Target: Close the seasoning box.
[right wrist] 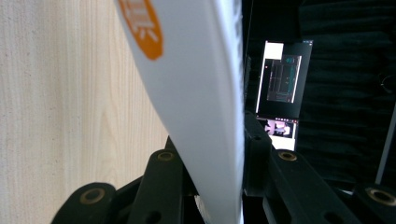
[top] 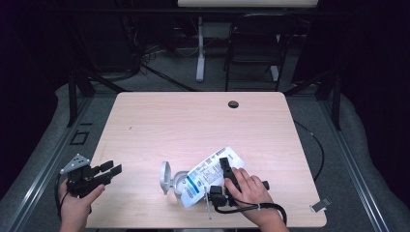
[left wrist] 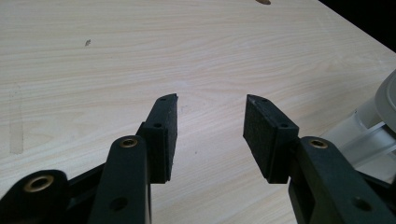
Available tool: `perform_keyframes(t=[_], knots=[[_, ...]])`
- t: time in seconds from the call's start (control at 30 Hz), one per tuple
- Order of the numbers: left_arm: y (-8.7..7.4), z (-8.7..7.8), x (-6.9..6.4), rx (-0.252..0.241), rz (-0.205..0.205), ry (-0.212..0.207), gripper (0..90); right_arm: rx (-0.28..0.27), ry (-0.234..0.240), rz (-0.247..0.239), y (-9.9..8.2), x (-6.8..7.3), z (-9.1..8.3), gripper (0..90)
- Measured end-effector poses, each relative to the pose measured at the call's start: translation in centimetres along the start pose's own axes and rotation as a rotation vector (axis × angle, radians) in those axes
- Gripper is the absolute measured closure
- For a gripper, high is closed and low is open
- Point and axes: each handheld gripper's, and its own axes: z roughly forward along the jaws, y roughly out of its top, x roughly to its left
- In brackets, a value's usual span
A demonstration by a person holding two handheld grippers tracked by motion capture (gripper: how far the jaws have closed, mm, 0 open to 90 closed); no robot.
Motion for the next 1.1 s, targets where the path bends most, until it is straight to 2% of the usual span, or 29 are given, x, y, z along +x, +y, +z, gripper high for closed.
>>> perform_keyframes(t=[0.1,0.13,0.17,0.23,0.3,0.33,0.37,0.57,0.8,0.9,0.93,1.0,1.07,1.1], knots=[[0.01,-0.02,0.02,0.0,0.0,0.0,55.5,-0.011,0.013,0.027,-0.13,0.04,0.07,74.3],[0.01,-0.03,0.02,-0.001,-0.001,0.0,55.5,0.001,0.018,0.02,-0.11,-0.13,-0.04,74.4],[0.01,-0.03,0.02,-0.001,-0.001,0.0,55.5,-0.017,0.03,0.049,-0.23,0.0,0.09,74.4],[0.01,-0.03,0.0,-0.001,0.0,0.001,55.5,-0.022,0.034,0.052,-0.3,-0.02,0.09,74.9],[0.01,-0.03,-0.01,0.0,0.001,0.001,55.5,0.003,0.042,0.048,-0.27,-0.15,-0.1,75.5],[0.0,-0.02,-0.01,0.0,0.001,0.001,55.5,-0.021,0.045,0.075,-0.37,0.02,0.09,75.7],[0.0,-0.02,-0.01,0.0,0.001,0.001,55.5,-0.021,0.045,0.075,-0.37,0.02,0.09,75.7],[-0.01,-0.02,0.04,0.001,0.001,0.001,55.5,0.003,0.063,0.095,-0.39,-0.01,-0.02,76.9],[-0.04,0.02,0.06,0.0,-0.001,-0.001,55.5,-0.017,0.088,0.162,-0.68,0.2,0.21,77.3],[-0.05,0.03,0.06,0.0,0.0,-0.001,55.5,-0.002,0.092,0.159,-0.7,0.12,0.16,77.3],[-0.06,0.04,0.04,0.004,0.001,0.001,55.5,-0.019,0.096,0.187,-0.79,0.26,0.33,77.6],[-0.07,0.07,0.03,0.005,0.004,0.002,55.5,-0.01,0.107,0.205,-0.78,0.25,0.29,77.7],[-0.08,0.1,0.03,0.006,0.005,0.002,55.5,-0.016,0.109,0.207,-0.83,0.23,0.32,78.0],[-0.08,0.1,0.03,0.006,0.005,0.002,55.5,-0.025,0.108,0.224,-0.87,0.34,0.38,78.1]])
